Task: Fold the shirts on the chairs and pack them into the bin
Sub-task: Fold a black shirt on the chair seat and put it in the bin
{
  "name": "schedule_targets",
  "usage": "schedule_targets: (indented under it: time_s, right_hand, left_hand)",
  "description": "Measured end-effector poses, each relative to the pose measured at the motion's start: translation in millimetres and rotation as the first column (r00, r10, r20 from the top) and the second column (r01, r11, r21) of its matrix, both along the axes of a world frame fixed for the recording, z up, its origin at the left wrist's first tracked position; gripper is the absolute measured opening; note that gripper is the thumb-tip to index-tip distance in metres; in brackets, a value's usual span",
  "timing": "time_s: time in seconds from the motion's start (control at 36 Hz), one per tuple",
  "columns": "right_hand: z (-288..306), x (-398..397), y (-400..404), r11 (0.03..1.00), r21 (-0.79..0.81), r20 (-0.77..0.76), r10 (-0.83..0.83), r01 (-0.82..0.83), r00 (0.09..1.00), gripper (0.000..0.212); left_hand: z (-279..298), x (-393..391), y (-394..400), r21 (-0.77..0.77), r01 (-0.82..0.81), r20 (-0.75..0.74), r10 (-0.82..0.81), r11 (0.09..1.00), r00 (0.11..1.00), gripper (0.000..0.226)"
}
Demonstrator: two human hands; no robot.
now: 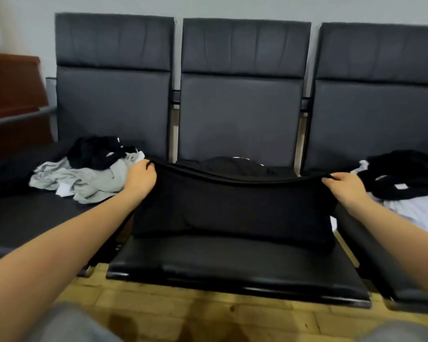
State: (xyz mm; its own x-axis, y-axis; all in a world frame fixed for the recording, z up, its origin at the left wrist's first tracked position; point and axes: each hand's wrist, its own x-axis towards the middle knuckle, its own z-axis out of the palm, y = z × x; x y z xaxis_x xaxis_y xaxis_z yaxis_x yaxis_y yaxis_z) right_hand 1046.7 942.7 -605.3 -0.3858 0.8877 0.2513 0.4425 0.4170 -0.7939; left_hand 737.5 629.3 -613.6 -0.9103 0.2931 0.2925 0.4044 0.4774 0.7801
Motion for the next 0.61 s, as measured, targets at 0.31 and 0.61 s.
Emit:
schedule_targets:
  time_s: [0.31, 0.61]
  right_hand:
    - [-6, -53, 81, 0.993, -0.100, -0.133, -0.079, 0.066, 0.988, 0.043]
    - [-50, -102, 107, 0.976, -0.170, 0.108, -0.116, 0.133, 0.987, 0.034]
  left_hand:
    - [5, -69, 46, 0.000, -0.037, -0.120, 0.037, 0.999, 0.992, 0.028]
    - [-40, -117, 87, -0.413, 0.022, 0.030, -0.011, 0.911, 0.999, 0.028]
